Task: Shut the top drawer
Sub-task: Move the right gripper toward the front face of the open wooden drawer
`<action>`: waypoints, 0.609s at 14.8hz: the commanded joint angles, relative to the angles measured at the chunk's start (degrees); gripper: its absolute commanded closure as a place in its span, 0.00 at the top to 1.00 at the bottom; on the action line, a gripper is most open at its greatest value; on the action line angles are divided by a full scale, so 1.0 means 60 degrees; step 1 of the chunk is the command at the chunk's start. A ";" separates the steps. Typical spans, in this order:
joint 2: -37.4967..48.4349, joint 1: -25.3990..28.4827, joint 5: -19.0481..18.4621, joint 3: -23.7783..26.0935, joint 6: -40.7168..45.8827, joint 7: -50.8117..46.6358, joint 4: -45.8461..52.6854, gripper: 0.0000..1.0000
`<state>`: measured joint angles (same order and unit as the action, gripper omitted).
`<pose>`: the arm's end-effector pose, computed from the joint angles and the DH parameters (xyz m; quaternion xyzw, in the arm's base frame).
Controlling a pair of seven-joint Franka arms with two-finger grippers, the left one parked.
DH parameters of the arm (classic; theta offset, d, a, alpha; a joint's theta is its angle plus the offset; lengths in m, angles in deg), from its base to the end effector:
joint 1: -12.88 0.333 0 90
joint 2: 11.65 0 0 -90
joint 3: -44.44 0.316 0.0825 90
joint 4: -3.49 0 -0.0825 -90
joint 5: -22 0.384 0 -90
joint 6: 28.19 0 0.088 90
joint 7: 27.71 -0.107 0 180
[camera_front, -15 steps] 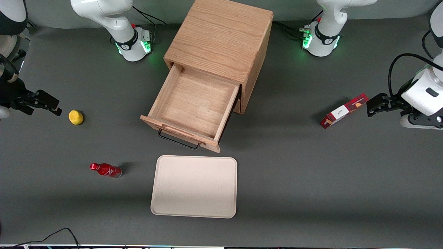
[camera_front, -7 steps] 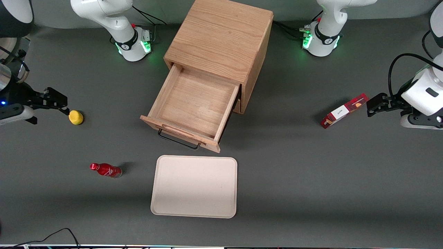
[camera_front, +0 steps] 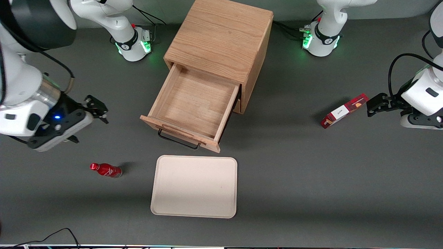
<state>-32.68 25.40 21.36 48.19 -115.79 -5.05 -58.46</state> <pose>0.6343 0.1736 0.6280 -0.9431 -0.3300 -0.0409 0.0038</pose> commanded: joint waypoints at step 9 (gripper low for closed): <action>-0.1328 -0.0021 -0.0099 0.1235 -0.0034 0.1597 0.0805 1.00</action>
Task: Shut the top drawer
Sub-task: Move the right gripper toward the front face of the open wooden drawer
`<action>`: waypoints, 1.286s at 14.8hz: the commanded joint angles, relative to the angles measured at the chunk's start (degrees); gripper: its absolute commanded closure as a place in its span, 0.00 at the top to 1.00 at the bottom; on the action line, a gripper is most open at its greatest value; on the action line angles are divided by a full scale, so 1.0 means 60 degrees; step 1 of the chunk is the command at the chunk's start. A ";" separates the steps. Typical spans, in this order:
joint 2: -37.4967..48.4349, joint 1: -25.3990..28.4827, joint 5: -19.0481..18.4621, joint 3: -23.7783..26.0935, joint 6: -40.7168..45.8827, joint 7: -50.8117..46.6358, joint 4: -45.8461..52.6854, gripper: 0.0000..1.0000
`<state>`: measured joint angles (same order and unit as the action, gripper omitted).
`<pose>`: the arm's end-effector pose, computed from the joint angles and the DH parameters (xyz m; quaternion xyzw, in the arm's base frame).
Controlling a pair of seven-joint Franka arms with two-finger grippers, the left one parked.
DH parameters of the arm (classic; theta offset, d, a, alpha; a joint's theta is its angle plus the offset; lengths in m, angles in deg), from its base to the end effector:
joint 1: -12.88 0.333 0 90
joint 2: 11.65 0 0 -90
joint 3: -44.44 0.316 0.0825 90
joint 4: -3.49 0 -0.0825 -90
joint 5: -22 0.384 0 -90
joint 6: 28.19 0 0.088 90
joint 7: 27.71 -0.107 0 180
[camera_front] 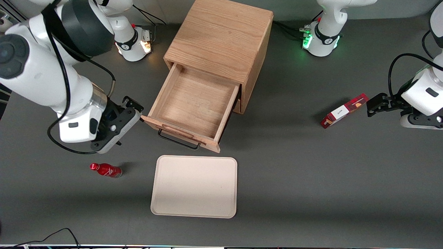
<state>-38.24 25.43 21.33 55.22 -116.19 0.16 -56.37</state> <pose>0.6403 0.2373 0.5840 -0.9057 -0.4220 -0.0188 0.0352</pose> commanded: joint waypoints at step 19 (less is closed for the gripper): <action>-0.3067 -0.0187 0.2425 -0.0054 -0.0011 0.1523 0.1584 1.00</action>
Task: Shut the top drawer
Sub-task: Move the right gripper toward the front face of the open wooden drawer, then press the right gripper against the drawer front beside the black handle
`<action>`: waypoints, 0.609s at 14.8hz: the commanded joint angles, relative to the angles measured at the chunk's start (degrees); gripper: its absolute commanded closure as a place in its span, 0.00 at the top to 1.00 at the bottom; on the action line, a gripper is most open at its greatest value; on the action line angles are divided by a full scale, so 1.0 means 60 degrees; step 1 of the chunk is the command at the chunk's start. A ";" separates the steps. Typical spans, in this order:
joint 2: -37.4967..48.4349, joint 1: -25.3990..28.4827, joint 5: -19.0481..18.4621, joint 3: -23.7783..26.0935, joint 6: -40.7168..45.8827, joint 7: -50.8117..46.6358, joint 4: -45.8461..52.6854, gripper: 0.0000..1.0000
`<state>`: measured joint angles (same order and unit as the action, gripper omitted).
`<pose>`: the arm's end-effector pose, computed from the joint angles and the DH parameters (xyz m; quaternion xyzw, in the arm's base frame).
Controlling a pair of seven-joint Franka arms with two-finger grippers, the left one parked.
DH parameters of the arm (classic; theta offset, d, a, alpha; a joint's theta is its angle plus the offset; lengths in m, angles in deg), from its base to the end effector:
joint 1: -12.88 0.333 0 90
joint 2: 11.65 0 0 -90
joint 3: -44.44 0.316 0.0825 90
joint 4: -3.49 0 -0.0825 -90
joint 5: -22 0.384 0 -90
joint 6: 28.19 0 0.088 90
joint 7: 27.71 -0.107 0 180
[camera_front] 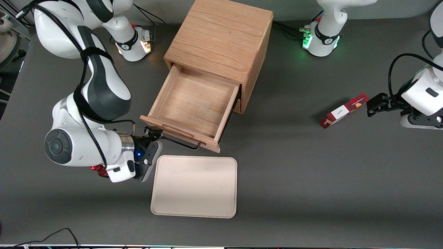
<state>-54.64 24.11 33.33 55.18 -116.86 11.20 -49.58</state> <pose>0.6959 0.2494 0.4424 -0.8613 -0.4780 0.0312 0.1696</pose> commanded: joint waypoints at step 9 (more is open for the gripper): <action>-0.0584 0.0193 0.0440 -0.0031 -0.0134 -0.0859 0.0307 1.00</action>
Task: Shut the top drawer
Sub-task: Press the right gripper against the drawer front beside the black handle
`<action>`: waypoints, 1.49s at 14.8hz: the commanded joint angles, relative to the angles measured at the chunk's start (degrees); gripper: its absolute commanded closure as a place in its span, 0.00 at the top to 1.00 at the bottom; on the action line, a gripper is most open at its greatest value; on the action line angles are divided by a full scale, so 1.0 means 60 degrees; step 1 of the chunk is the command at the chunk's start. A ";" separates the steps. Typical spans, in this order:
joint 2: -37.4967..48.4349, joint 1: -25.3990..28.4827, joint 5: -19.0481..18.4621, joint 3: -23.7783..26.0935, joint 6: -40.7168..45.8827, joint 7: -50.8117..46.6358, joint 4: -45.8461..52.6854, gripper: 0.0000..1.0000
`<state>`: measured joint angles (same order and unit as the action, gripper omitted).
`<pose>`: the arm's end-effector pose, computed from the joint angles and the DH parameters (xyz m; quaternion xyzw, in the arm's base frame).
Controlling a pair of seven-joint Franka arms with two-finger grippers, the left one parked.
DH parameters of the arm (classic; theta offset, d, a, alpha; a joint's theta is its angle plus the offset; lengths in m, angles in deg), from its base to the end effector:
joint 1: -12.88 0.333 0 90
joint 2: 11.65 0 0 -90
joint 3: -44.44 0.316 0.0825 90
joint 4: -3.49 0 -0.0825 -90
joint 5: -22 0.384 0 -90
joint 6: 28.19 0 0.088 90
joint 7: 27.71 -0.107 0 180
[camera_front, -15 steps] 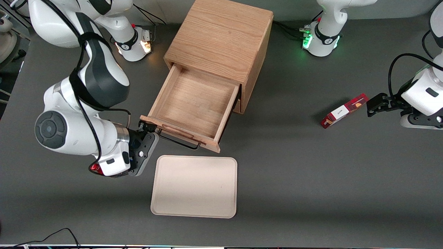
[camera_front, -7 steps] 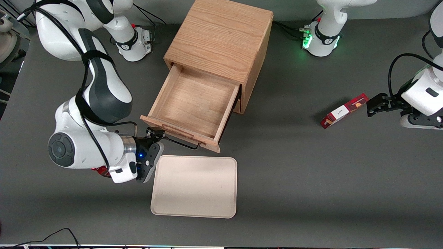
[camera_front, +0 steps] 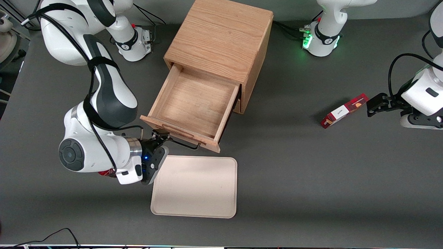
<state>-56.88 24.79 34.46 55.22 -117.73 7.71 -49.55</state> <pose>0.6977 0.2608 0.4158 -0.8723 -0.4513 0.0468 0.1822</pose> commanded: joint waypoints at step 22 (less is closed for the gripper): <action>0.1049 0.0079 0.0326 0.0122 -0.0502 -0.0908 -0.2525 1.00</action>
<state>-54.43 25.17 34.71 56.08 -119.32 3.46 -58.93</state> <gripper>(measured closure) 0.000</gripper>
